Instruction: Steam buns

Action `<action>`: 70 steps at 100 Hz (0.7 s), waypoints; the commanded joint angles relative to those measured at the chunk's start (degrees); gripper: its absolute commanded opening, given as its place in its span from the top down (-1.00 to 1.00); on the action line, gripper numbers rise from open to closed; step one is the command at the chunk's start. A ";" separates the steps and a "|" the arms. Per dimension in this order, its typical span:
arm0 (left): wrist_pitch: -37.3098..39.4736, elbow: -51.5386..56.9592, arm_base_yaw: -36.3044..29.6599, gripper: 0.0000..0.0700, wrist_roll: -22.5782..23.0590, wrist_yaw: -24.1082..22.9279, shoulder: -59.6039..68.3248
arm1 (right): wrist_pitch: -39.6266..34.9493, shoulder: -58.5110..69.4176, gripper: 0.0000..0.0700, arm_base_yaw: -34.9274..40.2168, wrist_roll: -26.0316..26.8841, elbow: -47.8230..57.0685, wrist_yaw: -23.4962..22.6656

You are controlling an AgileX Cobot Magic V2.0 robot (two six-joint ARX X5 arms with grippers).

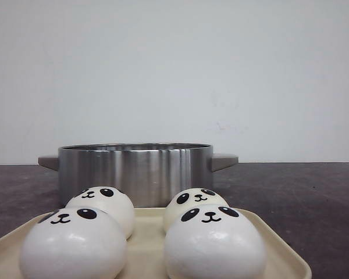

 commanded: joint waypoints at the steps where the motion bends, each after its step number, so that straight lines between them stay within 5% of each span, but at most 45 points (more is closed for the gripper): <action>1: -1.22 0.48 -2.25 -1.00 1.38 0.13 -0.63 | -1.77 1.70 -1.00 0.09 1.29 0.74 -0.63; 27: -6.10 -3.78 -7.37 -1.00 3.65 -2.54 -4.59 | -16.55 8.66 -1.00 3.58 0.50 0.74 -0.17; 58: -5.38 -11.02 -8.31 -1.00 2.67 -3.30 -5.86 | -16.55 18.27 -1.00 24.13 4.63 0.70 12.90; 70: -4.26 -11.78 -9.38 -1.00 2.34 -3.30 -6.01 | -14.71 25.70 -1.00 35.89 11.26 0.70 20.02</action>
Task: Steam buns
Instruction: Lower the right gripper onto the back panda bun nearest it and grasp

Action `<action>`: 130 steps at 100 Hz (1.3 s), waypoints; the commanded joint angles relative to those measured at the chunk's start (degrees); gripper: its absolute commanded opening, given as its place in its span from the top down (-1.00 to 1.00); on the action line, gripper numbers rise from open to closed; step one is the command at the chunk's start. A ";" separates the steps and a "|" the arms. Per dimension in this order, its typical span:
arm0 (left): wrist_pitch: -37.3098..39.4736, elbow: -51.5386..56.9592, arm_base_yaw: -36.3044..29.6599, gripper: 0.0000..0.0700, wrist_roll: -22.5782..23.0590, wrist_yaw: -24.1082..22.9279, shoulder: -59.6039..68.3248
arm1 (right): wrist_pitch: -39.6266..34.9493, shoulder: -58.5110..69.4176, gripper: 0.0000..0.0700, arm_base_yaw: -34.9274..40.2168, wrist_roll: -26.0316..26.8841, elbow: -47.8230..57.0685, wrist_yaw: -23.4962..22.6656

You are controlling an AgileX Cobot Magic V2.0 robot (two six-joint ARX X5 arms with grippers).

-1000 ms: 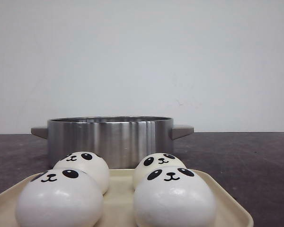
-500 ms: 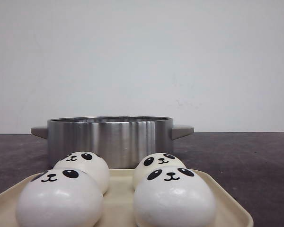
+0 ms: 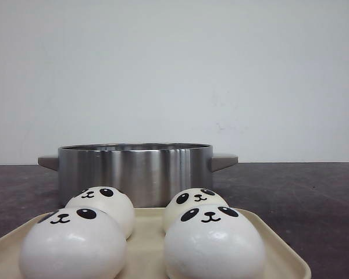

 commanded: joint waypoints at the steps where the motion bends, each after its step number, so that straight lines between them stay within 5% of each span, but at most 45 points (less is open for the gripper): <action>1: 1.55 0.66 -0.63 -1.00 -0.33 -0.13 -0.04 | 1.36 4.98 -1.00 7.02 6.91 0.70 3.82; 21: 2.43 0.66 -1.40 -1.00 -0.33 -0.13 -1.20 | 2.89 19.12 -1.00 15.43 19.50 0.70 5.60; 58: 1.01 0.66 -1.88 -1.00 -0.02 -0.17 -4.94 | 10.84 39.04 -1.00 16.76 20.15 0.70 1.68; 70: 0.37 0.66 -2.14 -1.00 0.15 -0.81 -5.27 | 12.72 42.27 -0.74 16.74 20.50 0.70 1.79; 87: 0.35 0.66 -3.06 -1.00 0.17 -1.36 -5.27 | 12.83 45.72 -0.69 16.74 20.50 0.70 4.39; 104: 0.37 0.66 -3.78 -1.00 0.98 -1.88 -5.27 | 13.44 48.44 -0.26 16.72 20.50 0.70 7.72; 122: 0.39 0.66 -4.04 -1.00 1.01 -1.90 -5.27 | 14.91 48.65 -0.15 16.79 20.44 0.70 13.03; 126: 0.39 0.66 -4.04 -1.00 1.01 -1.90 -5.27 | 15.17 48.65 -0.02 16.76 20.41 0.70 14.16; 130: 0.39 0.66 -4.04 -1.00 1.01 -1.90 -5.27 | 15.34 48.65 0.34 16.72 19.96 0.70 14.47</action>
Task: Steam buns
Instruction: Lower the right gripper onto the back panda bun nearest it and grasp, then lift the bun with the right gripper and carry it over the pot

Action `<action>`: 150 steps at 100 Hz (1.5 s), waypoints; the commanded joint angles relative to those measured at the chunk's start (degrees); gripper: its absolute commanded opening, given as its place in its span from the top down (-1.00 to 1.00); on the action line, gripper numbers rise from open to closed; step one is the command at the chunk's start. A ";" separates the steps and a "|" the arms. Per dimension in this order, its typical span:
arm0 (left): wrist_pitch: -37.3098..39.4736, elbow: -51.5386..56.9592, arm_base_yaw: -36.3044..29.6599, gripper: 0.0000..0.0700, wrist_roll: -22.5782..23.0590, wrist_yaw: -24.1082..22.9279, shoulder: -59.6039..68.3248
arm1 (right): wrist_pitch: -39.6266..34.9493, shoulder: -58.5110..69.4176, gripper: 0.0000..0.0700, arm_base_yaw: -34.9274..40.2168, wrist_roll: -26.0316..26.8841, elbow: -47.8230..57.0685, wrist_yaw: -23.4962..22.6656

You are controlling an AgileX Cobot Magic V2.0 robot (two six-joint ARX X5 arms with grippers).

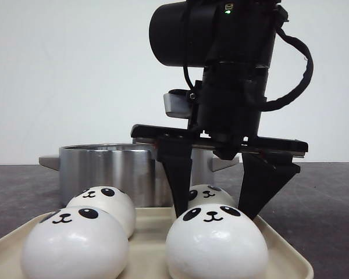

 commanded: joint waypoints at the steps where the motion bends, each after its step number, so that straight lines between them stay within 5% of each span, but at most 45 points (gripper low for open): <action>1: 0.57 0.66 -0.28 -1.00 0.74 -0.35 0.22 | 1.09 1.07 0.46 0.57 -0.37 0.68 1.62; 5: 0.57 0.66 -0.28 -1.00 0.74 -0.37 0.22 | 1.42 1.07 1.00 0.59 -1.92 0.68 1.62; 57: -0.70 0.66 -0.26 -1.00 1.18 -2.38 0.22 | 0.46 -13.59 0.97 11.82 -5.22 6.54 0.39; 72: -0.46 0.66 -0.26 -1.00 1.16 -2.91 0.22 | 0.90 -16.74 0.98 13.66 -6.23 14.38 7.32; 82: -0.42 0.66 -0.26 -1.00 1.14 -2.93 0.22 | 2.43 -15.65 0.98 10.45 -10.32 19.41 10.91; 106: -0.17 0.66 -0.26 -1.00 1.18 -5.14 0.24 | 2.64 -2.64 0.98 -3.69 -12.96 31.63 -0.57; 150: -0.55 0.66 -0.26 -1.00 1.16 -5.92 0.24 | -4.74 22.47 0.98 -12.26 -9.27 45.48 -2.69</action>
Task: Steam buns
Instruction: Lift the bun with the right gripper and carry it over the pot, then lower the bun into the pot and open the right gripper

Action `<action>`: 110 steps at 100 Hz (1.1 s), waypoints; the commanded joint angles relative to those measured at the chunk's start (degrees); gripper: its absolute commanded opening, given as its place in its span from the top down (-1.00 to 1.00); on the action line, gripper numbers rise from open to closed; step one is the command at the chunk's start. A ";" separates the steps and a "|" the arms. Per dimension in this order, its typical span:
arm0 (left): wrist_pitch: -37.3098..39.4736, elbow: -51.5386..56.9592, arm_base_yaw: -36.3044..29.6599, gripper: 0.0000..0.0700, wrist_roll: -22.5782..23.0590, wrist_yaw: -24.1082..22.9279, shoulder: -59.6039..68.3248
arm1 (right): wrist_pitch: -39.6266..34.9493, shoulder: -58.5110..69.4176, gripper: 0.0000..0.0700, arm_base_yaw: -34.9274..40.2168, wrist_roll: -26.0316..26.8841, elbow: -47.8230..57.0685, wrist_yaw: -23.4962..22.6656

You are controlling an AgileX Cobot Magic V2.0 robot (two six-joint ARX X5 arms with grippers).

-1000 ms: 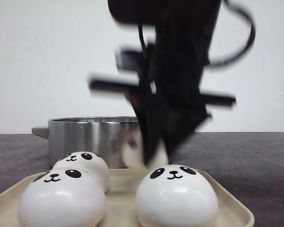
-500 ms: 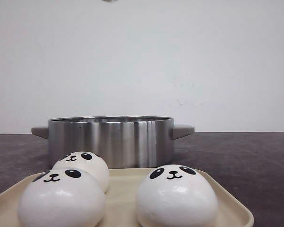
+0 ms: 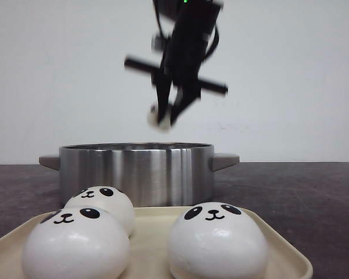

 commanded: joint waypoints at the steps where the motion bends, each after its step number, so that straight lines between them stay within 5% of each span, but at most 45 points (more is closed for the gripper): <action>1: 0.46 0.66 -0.26 -1.00 0.68 -0.17 0.22 | 0.66 1.88 0.98 0.61 1.42 1.46 -0.17; 60: -2.08 0.66 -0.26 -1.00 0.68 -0.17 0.22 | 0.55 9.49 0.96 -0.37 7.65 1.44 -1.18; 66: -2.38 0.66 -0.26 -1.00 0.68 -0.17 0.22 | 0.48 9.49 0.75 -0.44 7.67 1.44 -1.09; 76: -2.71 0.66 -0.26 -1.00 0.68 -0.17 0.22 | 0.52 9.49 -0.06 -0.46 8.15 1.44 -1.11; 82: -2.73 0.66 -0.26 -1.00 0.68 -0.17 0.22 | 0.22 9.49 -0.36 -0.48 8.70 1.44 -1.09; 110: -2.75 0.66 -0.26 -1.00 0.72 -0.17 0.22 | 0.61 9.46 -0.53 -0.50 9.57 1.77 -1.07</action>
